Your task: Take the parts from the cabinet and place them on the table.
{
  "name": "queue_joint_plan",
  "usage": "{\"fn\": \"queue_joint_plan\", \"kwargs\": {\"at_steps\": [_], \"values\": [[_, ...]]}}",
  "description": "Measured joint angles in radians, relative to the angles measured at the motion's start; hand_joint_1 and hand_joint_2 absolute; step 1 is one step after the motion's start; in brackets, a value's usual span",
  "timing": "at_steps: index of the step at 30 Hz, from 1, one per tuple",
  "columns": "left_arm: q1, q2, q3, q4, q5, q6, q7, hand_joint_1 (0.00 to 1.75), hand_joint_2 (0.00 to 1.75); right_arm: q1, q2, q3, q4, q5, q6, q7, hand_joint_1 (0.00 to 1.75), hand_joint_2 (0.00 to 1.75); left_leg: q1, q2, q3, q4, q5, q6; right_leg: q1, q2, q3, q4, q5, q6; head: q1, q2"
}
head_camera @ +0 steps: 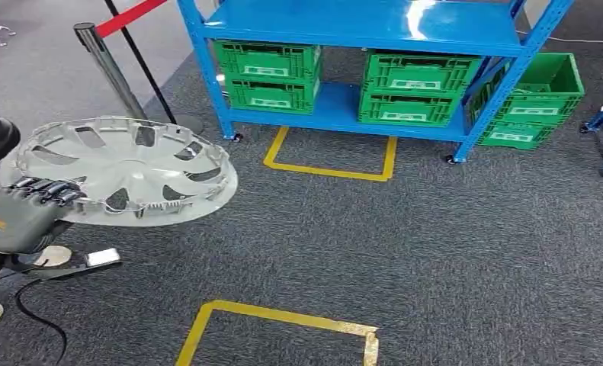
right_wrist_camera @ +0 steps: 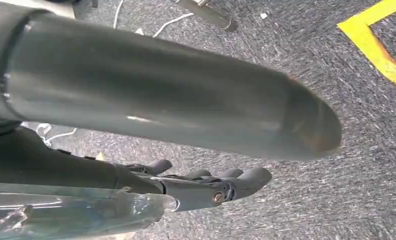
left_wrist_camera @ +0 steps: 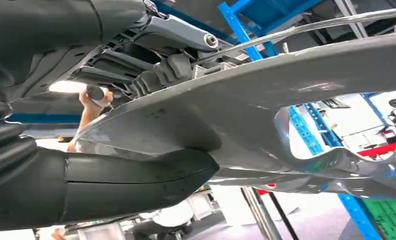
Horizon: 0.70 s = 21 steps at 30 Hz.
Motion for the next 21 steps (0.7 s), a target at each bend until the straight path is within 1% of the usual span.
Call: {"fn": "queue_joint_plan", "kwargs": {"at_steps": [5, 7, 11, 21], "values": [[0.000, 0.000, 0.000, 0.000, 0.000, 0.000, 0.000, 1.75, 1.75, 0.000, 0.000, 0.000, 0.000, 0.000, 0.000, 0.000, 0.00, 0.00, 0.000, 0.000, -0.006, 0.000, 0.004, 0.000, -0.002, 0.000, -0.005, 0.000, 0.005, 0.004, 0.000, 0.000], [0.000, 0.000, 0.000, 0.000, 0.000, 0.000, 0.000, 1.75, 1.75, 0.000, 0.000, 0.000, 0.000, 0.000, 0.000, 0.000, 0.00, 0.00, -0.001, 0.000, -0.008, 0.001, 0.006, 0.003, -0.002, 0.000, -0.008, 0.000, 0.007, 0.003, 0.000, 0.000], [0.000, 0.000, 0.000, 0.000, 0.000, 0.000, 0.000, 1.75, 1.75, 0.000, 0.000, 0.000, 0.000, 0.000, 0.000, 0.000, 0.00, 0.00, -0.001, 0.000, -0.012, 0.001, 0.009, 0.004, -0.002, 0.000, -0.012, 0.000, 0.010, 0.005, 0.000, 0.000], [0.000, 0.000, 0.000, 0.000, 0.000, 0.000, 0.000, 1.75, 1.75, 0.000, 0.000, 0.000, 0.000, 0.000, 0.000, 0.000, 0.00, 0.00, -0.001, 0.000, -0.016, 0.001, 0.012, 0.004, -0.002, 0.000, -0.015, 0.000, 0.014, 0.005, 0.000, 0.000]]}}
